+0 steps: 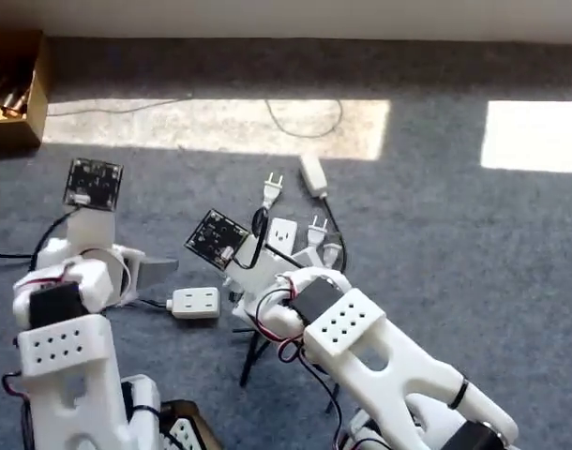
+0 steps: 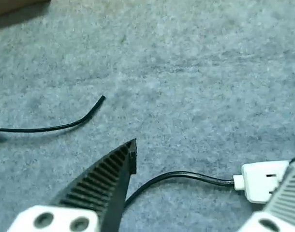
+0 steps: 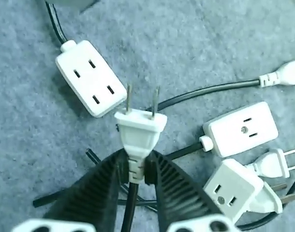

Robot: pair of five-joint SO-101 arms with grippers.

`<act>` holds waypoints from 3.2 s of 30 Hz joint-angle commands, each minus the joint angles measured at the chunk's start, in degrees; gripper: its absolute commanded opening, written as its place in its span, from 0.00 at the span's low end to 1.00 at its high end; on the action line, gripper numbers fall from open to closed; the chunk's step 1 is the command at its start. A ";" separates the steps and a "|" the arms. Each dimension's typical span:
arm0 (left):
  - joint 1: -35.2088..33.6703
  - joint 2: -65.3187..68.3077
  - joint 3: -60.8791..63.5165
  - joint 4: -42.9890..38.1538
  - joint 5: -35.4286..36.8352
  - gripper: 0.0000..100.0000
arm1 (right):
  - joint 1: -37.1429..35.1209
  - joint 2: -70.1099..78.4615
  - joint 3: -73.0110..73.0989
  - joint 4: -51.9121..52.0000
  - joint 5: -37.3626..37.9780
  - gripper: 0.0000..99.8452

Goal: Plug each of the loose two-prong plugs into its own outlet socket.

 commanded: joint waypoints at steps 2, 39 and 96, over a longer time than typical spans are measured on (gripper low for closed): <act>7.69 -10.68 5.49 -1.58 -0.26 0.47 | -0.40 -2.15 0.75 -2.95 -2.29 0.01; 13.85 -19.03 17.01 -11.52 4.22 0.47 | -2.33 -16.92 -19.38 20.88 -2.02 0.01; -2.86 4.35 -19.65 6.86 5.27 0.44 | 3.12 -11.21 -17.71 25.01 0.53 0.01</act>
